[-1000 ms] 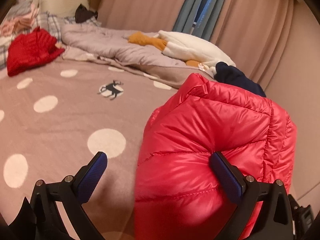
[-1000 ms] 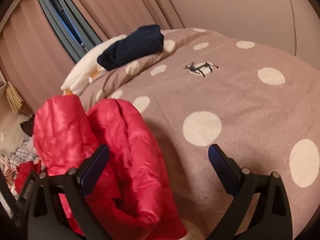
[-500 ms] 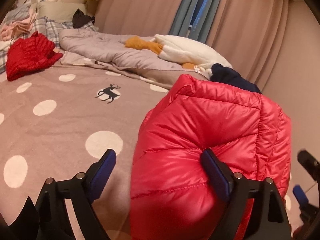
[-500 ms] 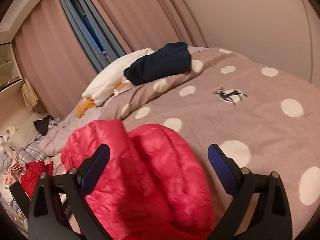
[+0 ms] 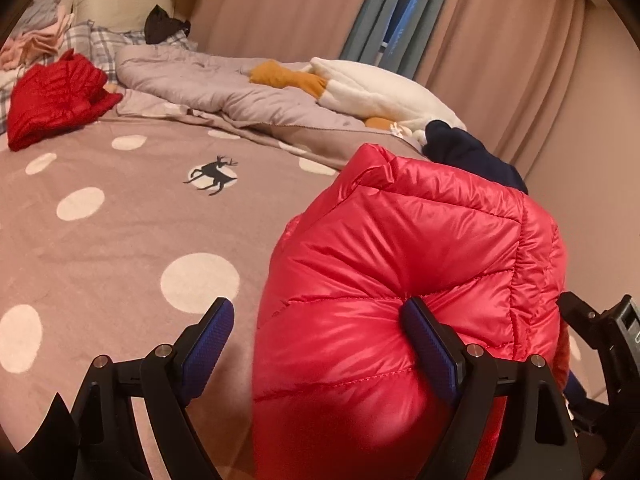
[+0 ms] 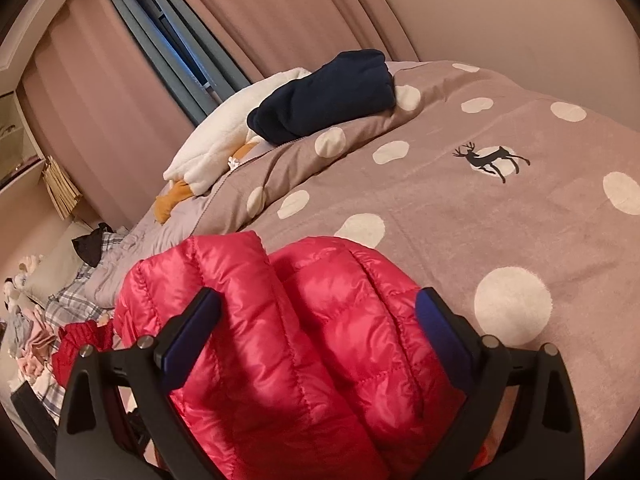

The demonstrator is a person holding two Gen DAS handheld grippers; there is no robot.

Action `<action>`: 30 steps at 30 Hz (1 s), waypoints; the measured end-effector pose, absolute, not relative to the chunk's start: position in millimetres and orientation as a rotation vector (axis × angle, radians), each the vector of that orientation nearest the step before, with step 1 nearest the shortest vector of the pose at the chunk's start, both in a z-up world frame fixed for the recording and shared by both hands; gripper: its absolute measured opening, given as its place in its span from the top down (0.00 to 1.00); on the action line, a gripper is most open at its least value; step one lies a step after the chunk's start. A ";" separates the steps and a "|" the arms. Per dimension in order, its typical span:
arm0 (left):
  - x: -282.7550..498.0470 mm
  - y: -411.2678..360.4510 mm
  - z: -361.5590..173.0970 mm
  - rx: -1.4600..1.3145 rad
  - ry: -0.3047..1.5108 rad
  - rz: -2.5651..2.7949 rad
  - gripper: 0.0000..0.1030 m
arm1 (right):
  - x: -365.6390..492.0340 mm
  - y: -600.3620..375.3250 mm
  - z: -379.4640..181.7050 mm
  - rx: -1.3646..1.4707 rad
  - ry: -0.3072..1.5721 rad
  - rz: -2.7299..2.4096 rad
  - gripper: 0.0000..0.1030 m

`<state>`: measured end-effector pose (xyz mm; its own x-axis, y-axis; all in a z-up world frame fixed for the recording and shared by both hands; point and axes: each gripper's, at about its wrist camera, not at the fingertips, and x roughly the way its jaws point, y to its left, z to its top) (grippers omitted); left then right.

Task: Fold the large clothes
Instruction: 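Grasp the red jacket bundle with the right tool beside the left tool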

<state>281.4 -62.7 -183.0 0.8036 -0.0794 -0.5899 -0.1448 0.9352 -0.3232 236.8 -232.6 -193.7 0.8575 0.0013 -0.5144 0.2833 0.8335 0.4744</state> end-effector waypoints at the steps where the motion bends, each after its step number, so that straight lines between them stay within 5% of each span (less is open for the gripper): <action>1: 280.1 -64.9 -182.7 -0.358 0.636 0.043 0.15 | 236.7 -232.5 -194.4 0.567 0.528 -0.160 0.05; 15: 285.8 -55.2 -203.7 -0.457 0.651 -0.004 0.01 | 242.4 -241.4 -233.2 0.584 0.582 -0.182 0.01; 30: 284.2 -68.6 -206.6 -0.402 0.635 0.002 0.01 | 244.9 -246.3 -258.2 0.579 0.625 -0.200 0.01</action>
